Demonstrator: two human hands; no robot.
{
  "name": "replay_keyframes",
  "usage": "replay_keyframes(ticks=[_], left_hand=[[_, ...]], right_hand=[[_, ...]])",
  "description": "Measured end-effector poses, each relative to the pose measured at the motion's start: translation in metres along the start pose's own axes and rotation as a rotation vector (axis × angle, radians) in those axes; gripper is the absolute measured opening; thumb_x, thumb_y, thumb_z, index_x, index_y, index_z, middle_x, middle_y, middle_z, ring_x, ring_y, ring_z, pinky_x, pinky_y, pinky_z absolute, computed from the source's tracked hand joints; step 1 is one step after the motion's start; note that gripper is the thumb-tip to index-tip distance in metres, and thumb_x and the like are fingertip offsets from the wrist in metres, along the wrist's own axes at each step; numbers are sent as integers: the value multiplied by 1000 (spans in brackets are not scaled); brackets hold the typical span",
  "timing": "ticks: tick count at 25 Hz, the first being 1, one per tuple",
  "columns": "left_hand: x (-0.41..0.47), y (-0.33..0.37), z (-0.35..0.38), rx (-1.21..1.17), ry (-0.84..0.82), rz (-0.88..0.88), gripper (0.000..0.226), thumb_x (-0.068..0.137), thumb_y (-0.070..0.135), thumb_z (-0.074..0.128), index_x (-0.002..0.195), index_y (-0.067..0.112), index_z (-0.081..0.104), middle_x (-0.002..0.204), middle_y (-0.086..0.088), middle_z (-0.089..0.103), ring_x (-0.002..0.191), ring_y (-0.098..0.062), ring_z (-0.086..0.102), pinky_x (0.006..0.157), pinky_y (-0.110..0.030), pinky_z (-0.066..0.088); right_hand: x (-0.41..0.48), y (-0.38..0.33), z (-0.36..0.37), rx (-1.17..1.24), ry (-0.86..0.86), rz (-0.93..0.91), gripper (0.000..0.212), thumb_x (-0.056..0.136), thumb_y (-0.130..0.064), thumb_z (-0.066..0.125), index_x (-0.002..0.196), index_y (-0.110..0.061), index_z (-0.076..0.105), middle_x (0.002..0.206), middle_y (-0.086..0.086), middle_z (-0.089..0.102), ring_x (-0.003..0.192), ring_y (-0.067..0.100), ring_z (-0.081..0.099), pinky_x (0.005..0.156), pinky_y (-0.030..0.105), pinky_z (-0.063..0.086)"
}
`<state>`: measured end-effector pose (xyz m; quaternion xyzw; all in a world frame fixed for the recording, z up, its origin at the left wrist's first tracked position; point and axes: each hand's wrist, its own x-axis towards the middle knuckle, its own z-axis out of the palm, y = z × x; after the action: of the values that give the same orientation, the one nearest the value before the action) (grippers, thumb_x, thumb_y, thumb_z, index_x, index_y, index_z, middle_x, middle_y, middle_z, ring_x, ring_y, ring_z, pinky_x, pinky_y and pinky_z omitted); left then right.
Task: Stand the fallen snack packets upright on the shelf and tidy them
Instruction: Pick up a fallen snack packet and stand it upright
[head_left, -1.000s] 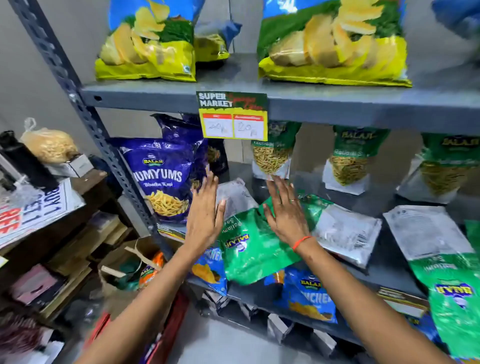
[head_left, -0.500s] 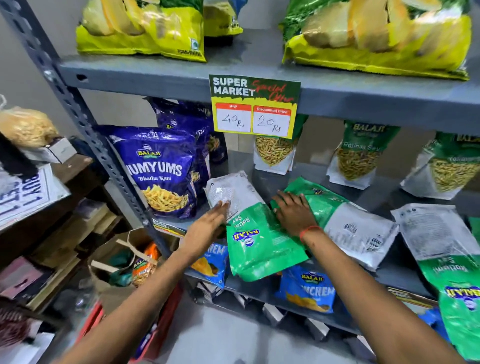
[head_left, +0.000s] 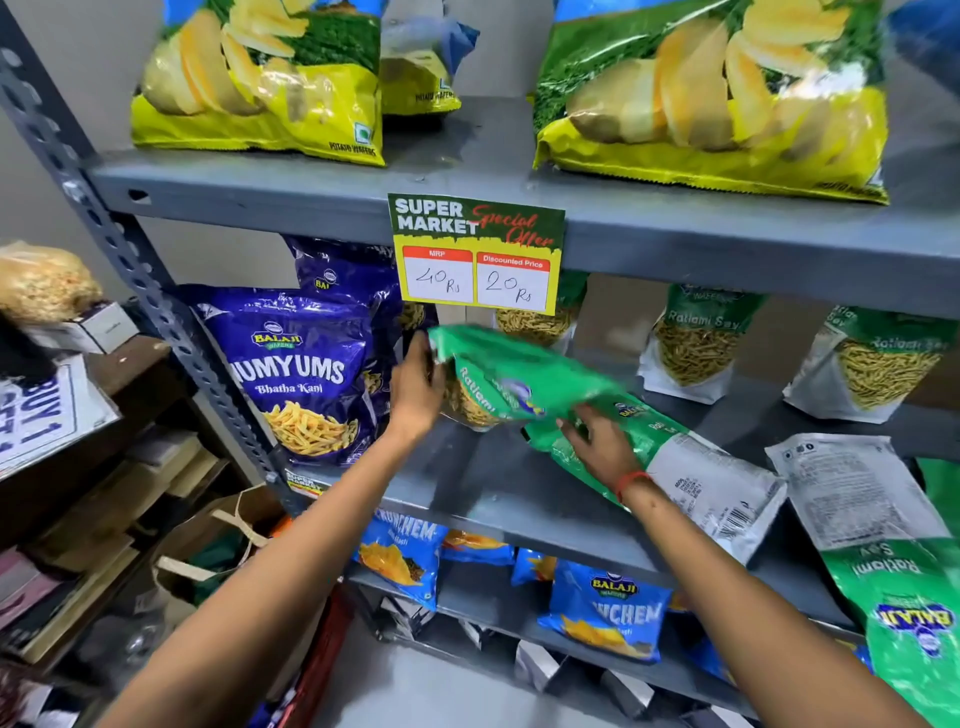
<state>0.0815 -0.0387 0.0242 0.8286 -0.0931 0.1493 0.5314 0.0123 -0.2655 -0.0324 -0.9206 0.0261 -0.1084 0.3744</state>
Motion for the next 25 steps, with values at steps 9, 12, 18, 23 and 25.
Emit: replay_keyframes(ticks=[9,12,18,23,25], left_hand=[[22,-17,28,-598,-207,-481,23,92,19,51,73,21,40,73,7,61,65,-5,59,60,-20,50],[29,-26,23,-653,-247,-519,14,94,16,48,80,19,47,85,6,67,76,-5,65,72,-22,52],[31,-39,23,-735,-252,-541,15,95,17,45,81,20,49,83,9,71,76,-5,67,85,-31,49],[13,-40,19,-529,-532,-456,37,81,21,66,111,25,45,114,7,60,104,-9,57,109,-36,33],[6,-43,18,-413,-578,-360,59,74,17,74,124,25,43,129,0,58,118,-15,54,112,-41,34]], right_hand=[[28,-14,1,393,-44,96,41,85,-26,62,119,-8,49,119,1,58,111,16,51,97,30,40],[38,-12,-1,394,38,90,17,90,-18,55,97,-3,52,87,-2,57,88,16,52,73,23,42],[45,-4,8,326,160,118,6,91,-9,49,91,-3,52,87,13,60,84,19,54,74,30,40],[33,-14,15,305,-39,181,38,86,-28,50,117,-8,43,109,14,62,100,28,57,87,36,44],[28,-16,14,182,-155,131,56,80,-37,59,126,-15,37,125,10,60,113,28,55,100,43,42]])
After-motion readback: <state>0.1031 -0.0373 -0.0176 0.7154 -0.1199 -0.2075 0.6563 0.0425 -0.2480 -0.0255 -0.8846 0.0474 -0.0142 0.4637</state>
